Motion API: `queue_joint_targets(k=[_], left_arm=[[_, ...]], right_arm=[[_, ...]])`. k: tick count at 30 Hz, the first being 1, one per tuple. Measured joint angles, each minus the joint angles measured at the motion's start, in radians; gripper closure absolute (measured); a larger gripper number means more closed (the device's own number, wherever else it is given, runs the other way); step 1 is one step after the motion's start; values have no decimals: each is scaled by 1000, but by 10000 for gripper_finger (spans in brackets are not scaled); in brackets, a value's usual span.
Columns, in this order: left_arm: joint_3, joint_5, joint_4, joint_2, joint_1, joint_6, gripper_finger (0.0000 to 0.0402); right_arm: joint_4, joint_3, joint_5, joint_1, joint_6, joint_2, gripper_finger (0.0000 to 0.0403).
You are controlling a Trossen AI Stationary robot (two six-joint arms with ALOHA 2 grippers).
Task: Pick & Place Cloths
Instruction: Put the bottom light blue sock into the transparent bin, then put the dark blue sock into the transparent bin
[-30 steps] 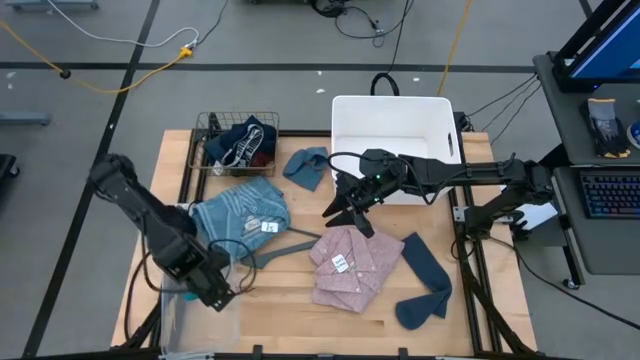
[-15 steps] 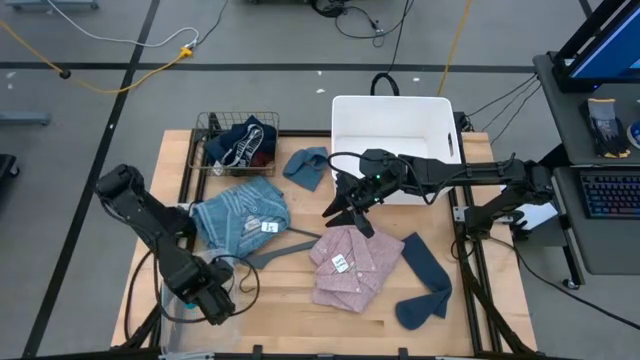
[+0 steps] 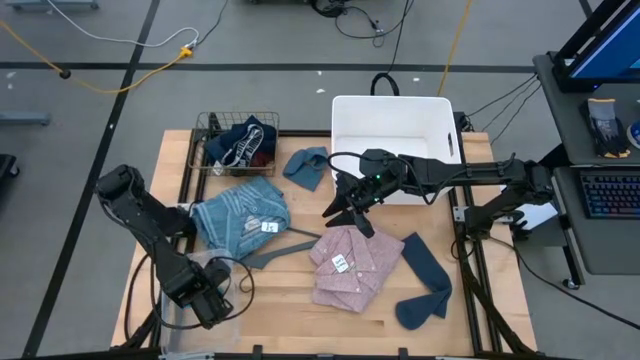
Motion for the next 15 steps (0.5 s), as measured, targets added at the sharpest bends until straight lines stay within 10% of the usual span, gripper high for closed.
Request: queue_joint_targets(k=[15], left_arm=[[0, 106, 1, -14, 10, 56, 125]], right_arm=[[1, 0, 1, 0, 35, 0, 273]])
